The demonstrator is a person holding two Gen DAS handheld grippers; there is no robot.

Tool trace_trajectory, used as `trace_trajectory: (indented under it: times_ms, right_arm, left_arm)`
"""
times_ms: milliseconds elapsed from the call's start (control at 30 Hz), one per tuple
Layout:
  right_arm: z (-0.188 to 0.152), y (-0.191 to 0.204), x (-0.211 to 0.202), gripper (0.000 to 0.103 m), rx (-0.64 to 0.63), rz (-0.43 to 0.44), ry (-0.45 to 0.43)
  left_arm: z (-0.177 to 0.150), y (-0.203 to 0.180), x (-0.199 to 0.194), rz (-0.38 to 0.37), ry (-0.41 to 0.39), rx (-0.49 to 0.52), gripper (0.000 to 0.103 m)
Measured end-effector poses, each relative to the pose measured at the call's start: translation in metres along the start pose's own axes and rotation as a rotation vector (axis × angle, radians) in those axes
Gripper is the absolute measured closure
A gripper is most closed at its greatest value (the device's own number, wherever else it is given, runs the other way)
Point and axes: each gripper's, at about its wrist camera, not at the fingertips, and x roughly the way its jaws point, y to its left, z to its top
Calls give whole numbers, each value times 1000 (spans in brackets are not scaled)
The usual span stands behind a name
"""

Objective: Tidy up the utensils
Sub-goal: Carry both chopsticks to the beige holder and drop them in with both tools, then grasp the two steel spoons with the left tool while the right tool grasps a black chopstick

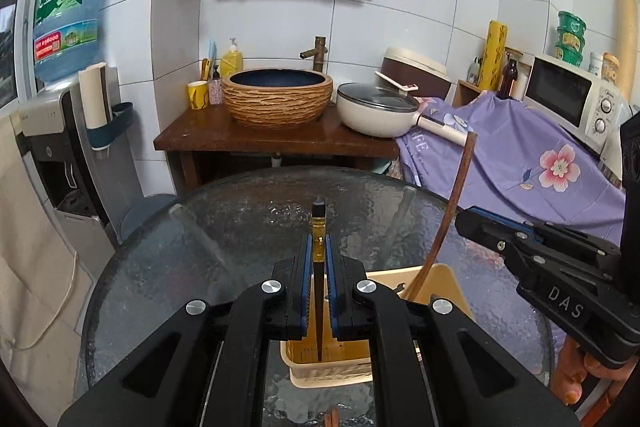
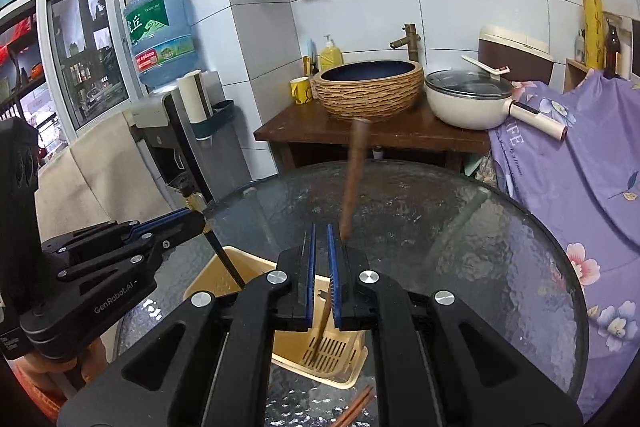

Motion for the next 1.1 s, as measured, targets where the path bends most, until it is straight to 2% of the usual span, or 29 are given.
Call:
trace_trajectory:
  times_ms: [133, 167, 200, 233, 267, 300, 333, 367, 400, 467, 600, 733, 833, 967, 1033, 1100]
  right_arm:
    - [0, -3, 1, 96, 4, -12, -1]
    - [-1, -5, 0, 96, 7, -16, -9]
    - [-2, -6, -2, 96, 5, -21, -15]
    - [-4, -6, -4, 94, -4, -28, -19]
    - [-5, -5, -7, 92, -10, -32, -23]
    - [-10, -6, -11, 82, -19, -39, -26]
    - [-14, -6, -15, 65, -24, -45, -29]
    - [-19, -6, -20, 57, -26, -50, -34]
    - [-27, -5, -27, 50, -32, -66, -39]
    - [-41, -2, -33, 50, -57, -84, -12]
    - [-82, 9, -41, 50, -124, -64, 76]
    - [-129, 23, -49, 50, -195, -64, 127]
    - [-157, 23, -50, 50, -199, -74, 166]
    - [-183, 6, -41, 50, -137, -175, 226]
    - [-193, -8, -34, 59, -86, -234, 260]
    - [-202, -24, -27, 62, -38, -252, 303]
  left_arm:
    - [-2, -3, 1, 3, -4, 11, 96]
    - [-2, -4, -1, 2, -8, 17, 90]
    - [-3, -4, -3, -6, -12, 21, 75]
    - [-5, -4, -7, -11, -21, 23, 65]
    - [-6, -3, -11, -11, -33, 23, 45]
    - [-8, -3, -16, -10, -52, 23, 34]
    - [-14, -2, -26, -9, -79, 27, 32]
    - [-17, -2, -31, -9, -87, 32, 30]
    - [-21, -1, -37, -9, -91, 39, 28]
    - [-36, 1, -48, 13, -91, 54, 23]
    - [-72, 8, -58, 75, -55, 75, 21]
    - [-111, 12, -61, 91, 15, 99, 21]
    - [-145, 7, -65, 77, 77, 138, 29]
    - [-176, -4, -65, 33, 145, 176, 40]
    - [-188, -6, -65, 33, 161, 171, 42]
    - [-196, -8, -63, 28, 176, 144, 44]
